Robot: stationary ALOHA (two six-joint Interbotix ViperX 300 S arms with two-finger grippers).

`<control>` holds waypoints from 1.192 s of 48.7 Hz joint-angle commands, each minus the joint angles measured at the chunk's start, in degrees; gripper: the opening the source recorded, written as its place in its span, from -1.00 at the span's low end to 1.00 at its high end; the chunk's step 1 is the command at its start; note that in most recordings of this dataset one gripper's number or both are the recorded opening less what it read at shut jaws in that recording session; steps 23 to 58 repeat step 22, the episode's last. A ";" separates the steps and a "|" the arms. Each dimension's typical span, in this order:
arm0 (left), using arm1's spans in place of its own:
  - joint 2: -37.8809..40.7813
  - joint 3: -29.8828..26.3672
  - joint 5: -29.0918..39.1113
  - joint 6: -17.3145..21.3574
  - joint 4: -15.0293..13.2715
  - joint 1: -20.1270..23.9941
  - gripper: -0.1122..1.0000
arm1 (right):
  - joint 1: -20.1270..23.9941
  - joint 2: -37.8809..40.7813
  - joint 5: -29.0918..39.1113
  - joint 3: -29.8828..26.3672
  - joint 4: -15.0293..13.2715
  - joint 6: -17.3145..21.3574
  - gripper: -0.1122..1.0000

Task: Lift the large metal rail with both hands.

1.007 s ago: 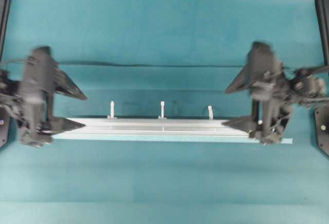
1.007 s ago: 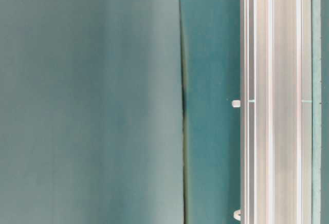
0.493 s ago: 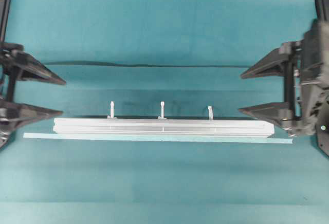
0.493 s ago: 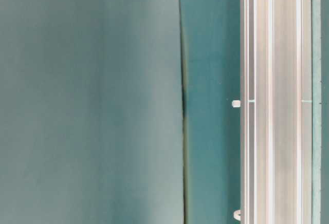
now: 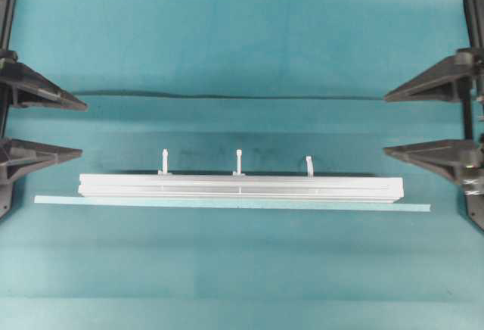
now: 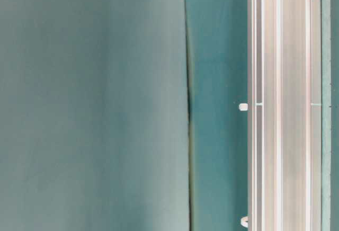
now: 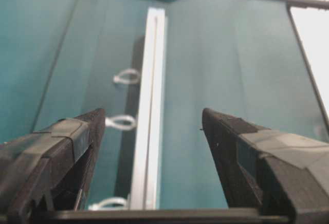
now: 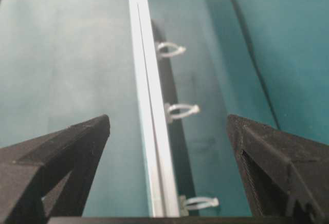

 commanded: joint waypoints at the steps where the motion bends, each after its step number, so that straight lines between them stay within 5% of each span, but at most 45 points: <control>1: 0.09 -0.79 -1.67 -0.09 -0.09 0.09 0.71 | -0.18 -1.41 -0.53 -0.44 -0.09 0.18 0.92; 58: -4.31 -0.62 -5.10 -0.09 0.00 0.62 0.71 | -0.53 -7.03 -1.93 1.49 0.00 0.26 0.92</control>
